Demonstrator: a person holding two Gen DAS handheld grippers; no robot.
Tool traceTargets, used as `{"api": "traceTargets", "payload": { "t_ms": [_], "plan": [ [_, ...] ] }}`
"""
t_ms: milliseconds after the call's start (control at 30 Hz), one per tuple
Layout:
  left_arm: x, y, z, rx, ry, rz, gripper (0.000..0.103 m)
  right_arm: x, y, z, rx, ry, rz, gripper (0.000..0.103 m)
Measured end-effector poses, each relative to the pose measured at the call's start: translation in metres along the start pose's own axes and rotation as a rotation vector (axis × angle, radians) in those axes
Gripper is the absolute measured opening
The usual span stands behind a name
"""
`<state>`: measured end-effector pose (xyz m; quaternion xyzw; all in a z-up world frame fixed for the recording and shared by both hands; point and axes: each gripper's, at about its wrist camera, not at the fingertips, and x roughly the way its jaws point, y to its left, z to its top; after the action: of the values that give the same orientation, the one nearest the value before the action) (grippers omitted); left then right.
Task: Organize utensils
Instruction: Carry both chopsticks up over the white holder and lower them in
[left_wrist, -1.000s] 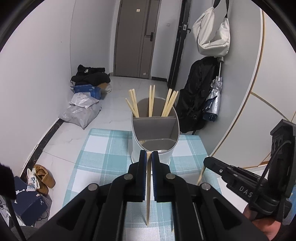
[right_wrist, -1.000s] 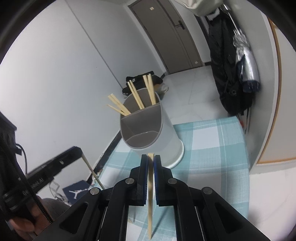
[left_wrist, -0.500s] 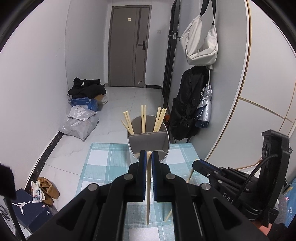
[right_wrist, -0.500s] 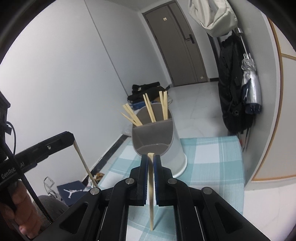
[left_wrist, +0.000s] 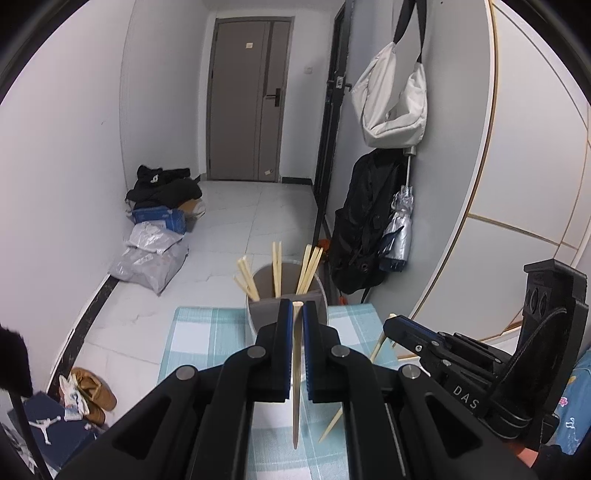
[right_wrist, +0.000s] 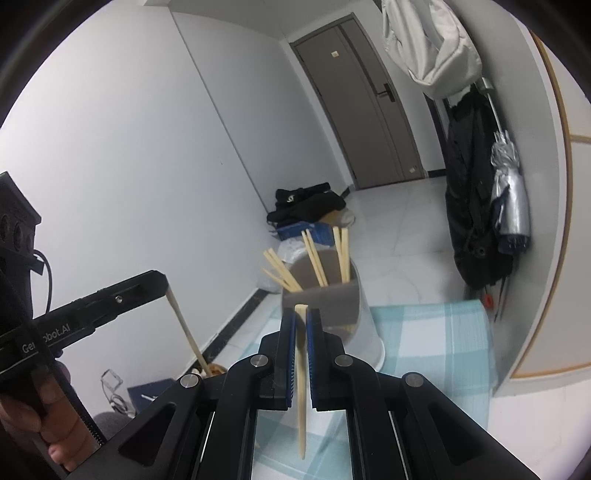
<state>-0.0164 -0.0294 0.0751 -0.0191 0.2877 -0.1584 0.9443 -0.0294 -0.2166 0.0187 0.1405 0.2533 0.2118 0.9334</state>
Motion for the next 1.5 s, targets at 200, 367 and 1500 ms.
{"api": "traceTargets", "payload": {
  "t_ms": [200,367,1500],
  "plan": [
    [0.004,0.006,0.029,-0.031,-0.006,-0.027,0.002,-0.001,0.002,0.027,-0.014,-0.024,0.006,0.005],
    [0.009,0.011,0.051,-0.045,-0.015,-0.045,0.002,0.001,0.003,0.057,-0.015,-0.048,0.025,0.005],
    [0.107,0.063,0.087,-0.089,-0.092,-0.059,0.002,0.104,0.004,0.133,-0.220,-0.113,-0.055,0.005]
  ]
}}
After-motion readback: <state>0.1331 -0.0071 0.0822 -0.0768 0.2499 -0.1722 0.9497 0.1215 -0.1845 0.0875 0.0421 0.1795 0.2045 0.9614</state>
